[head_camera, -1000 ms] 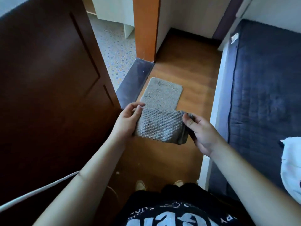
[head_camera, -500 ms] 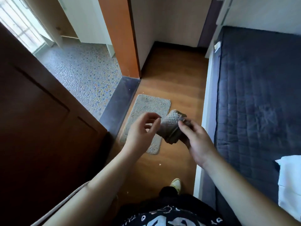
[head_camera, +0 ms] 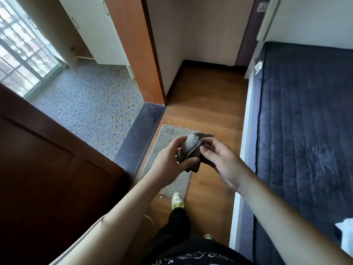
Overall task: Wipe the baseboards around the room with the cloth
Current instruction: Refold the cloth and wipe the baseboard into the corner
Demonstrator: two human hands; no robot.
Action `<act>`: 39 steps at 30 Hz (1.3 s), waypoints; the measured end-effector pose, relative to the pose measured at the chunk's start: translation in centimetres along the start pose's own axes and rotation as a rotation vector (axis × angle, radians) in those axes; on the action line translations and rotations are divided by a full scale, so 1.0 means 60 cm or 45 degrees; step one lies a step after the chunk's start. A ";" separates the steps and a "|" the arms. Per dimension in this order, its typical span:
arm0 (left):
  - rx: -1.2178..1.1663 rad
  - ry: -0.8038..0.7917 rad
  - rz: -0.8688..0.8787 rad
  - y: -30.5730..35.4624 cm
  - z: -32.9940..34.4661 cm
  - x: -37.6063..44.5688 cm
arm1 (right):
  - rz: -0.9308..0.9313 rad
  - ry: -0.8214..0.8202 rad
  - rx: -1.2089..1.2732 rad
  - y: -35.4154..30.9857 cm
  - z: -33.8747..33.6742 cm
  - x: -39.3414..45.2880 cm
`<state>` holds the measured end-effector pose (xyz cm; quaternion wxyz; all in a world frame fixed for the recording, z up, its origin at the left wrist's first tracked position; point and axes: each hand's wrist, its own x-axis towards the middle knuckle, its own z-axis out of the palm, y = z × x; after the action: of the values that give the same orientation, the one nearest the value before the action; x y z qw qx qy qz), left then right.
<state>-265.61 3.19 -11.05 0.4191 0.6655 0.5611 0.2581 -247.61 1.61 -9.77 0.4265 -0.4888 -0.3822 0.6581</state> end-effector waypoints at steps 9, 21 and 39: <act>-0.386 -0.148 -0.006 -0.019 -0.062 0.175 | -0.227 0.081 -0.914 -0.085 -0.036 0.173; -0.468 -0.387 -0.077 0.025 -0.081 0.406 | -0.190 0.261 -0.953 -0.164 -0.121 0.345; 0.247 0.192 0.354 0.195 0.089 0.746 | 0.177 -0.080 -0.030 -0.305 -0.454 0.573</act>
<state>-244.42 44.64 -9.58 0.2702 0.7527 0.5157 0.3074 -223.19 42.38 -10.12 0.3618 -0.4980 -0.3683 0.6967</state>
